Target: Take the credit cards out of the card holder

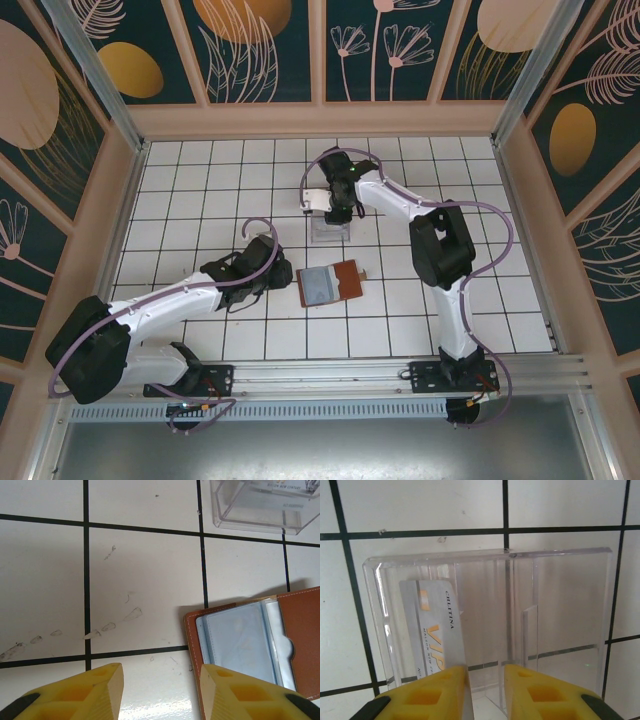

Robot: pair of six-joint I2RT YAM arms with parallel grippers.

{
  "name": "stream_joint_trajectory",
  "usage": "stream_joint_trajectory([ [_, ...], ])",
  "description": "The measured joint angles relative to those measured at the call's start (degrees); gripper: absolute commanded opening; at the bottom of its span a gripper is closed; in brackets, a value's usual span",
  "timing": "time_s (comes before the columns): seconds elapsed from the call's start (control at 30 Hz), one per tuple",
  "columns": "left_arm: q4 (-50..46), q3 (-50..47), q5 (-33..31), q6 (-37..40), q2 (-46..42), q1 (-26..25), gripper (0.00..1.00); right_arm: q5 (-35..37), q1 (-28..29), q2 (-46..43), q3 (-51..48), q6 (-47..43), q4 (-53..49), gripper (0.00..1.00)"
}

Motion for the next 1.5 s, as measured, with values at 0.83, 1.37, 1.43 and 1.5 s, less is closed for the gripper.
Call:
stream_joint_trajectory([
  [0.83, 1.6, 0.6, 2.6, 0.5, 5.5, 0.0, 0.44, -0.9, 0.4, -7.7, -6.3, 6.1, 4.0, 0.29],
  [1.37, 8.2, 5.2, 9.7, 3.4, 15.4, 0.0, 0.47, -0.8, 0.9, -22.1, -26.6, 44.2, 16.0, 0.23],
  [1.43, 9.3, 5.6, 10.8, 3.7, 16.4, 0.0, 0.47, -0.2, 1.0, -23.6, -29.3, 49.9, 17.4, 0.23],
  [1.5, 9.9, 6.0, 11.3, 3.8, 17.4, 0.0, 0.47, 0.2, 1.0, -25.6, -32.3, 54.8, 18.8, 0.24],
])
